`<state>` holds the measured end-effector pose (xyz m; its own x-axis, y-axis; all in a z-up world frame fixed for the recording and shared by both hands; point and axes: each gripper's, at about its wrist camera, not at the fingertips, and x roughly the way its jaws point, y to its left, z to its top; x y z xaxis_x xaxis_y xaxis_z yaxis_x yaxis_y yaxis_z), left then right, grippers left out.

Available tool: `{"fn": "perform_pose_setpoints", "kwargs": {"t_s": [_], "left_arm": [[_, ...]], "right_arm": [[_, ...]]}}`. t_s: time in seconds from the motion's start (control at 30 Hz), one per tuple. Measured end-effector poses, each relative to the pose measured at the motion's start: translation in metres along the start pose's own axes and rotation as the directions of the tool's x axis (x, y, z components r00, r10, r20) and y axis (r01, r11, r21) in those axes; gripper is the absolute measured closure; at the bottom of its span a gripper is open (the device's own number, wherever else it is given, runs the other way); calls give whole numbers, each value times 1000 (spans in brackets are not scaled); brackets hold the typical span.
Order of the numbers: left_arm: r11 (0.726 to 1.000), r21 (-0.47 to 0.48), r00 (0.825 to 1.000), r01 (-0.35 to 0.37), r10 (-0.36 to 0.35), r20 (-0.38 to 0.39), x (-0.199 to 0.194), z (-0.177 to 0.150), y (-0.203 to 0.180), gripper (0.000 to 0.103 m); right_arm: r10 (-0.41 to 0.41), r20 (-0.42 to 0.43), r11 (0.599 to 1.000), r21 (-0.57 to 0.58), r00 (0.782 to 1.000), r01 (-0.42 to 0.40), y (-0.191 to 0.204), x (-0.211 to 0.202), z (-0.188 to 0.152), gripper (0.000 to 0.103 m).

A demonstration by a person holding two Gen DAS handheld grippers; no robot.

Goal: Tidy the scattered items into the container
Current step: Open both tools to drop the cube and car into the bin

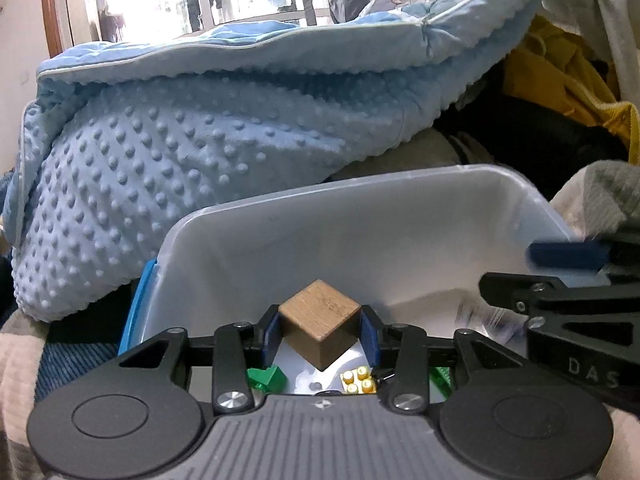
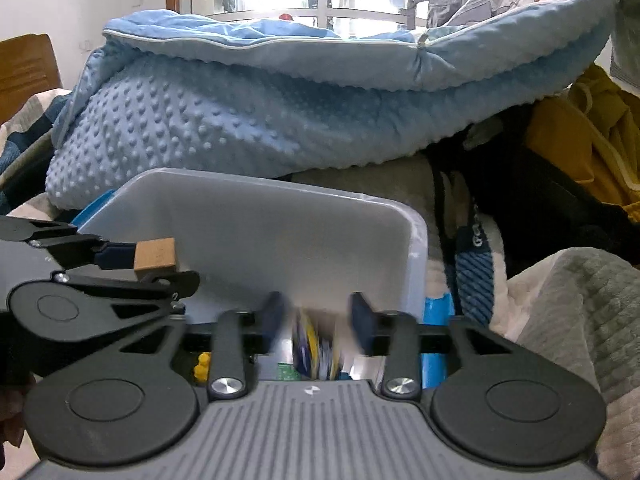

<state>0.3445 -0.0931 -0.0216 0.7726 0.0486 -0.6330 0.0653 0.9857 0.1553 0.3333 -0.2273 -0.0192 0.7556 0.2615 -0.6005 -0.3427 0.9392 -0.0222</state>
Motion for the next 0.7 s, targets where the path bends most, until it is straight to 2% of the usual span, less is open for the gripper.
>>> {"fn": "perform_pose_setpoints", "kwargs": {"t_s": [0.03, 0.1, 0.27, 0.37, 0.5, 0.63, 0.7], "left_arm": [[1000, 12, 1000, -14, 14, 7, -1, -1, -1, 45], [999, 23, 999, -28, 28, 18, -5, -2, 0, 40], [1000, 9, 999, -30, 30, 40, -21, 0, 5, 40], [999, -2, 998, -34, 34, 47, -28, 2, 8, 33], [1000, -13, 998, -28, 29, 55, -40, -1, 11, 32], [999, -39, 997, -28, 30, 72, -71, -26, 20, 32], [997, -66, 997, -30, 35, 74, -91, -50, 33, 32]], "right_arm": [[-5, 13, 1000, 2, 1000, 5, 0, -2, 0, 38], [-10, 24, 1000, -1, 1000, 10, 0, -5, 2, 37], [-6, 42, 1000, 0, 999, 6, 3, -16, 2, 36], [-5, 56, 1000, -5, 998, 5, 6, -25, 3, 36], [-9, 78, 1000, -28, 997, 11, 12, -42, 1, 35], [26, 96, 999, -40, 995, -22, 21, -62, -10, 32], [54, 106, 997, -55, 993, -48, 29, -71, -20, 26]]}}
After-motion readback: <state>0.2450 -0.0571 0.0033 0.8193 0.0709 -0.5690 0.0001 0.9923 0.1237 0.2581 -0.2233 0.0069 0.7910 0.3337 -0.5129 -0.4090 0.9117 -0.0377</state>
